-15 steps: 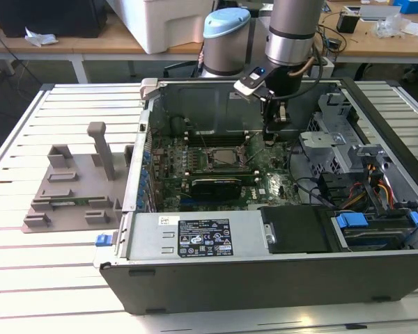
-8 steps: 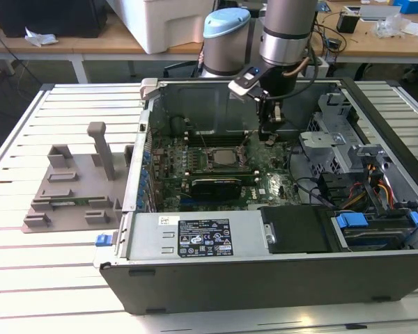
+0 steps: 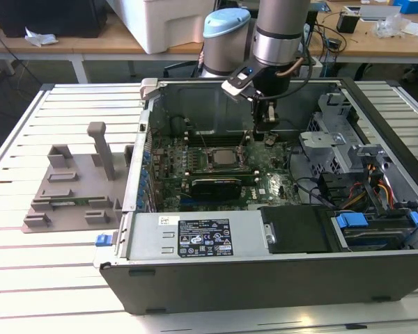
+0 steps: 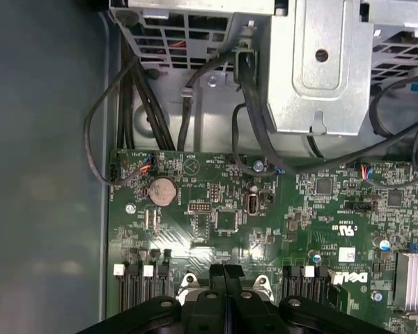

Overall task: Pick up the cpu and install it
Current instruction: 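Close the cpu cover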

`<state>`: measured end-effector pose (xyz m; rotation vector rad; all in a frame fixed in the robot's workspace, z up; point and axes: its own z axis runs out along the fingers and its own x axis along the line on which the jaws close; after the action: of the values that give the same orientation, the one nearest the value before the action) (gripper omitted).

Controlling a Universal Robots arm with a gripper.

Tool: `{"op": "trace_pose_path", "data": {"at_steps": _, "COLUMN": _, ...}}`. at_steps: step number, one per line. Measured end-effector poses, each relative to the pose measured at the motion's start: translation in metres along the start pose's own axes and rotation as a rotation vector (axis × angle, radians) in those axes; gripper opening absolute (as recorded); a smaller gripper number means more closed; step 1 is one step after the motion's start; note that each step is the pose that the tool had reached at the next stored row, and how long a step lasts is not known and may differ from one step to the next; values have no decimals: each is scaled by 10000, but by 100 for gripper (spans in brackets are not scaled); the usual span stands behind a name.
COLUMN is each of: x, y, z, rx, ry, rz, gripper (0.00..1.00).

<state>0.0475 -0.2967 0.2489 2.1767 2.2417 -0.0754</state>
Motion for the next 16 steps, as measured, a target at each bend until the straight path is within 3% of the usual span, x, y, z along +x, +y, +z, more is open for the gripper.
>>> {"op": "trace_pose_path", "data": {"at_steps": 16, "x": 4, "y": -140, "z": 3, "rx": 0, "ry": 0, "rz": -1, "gripper": 11}}
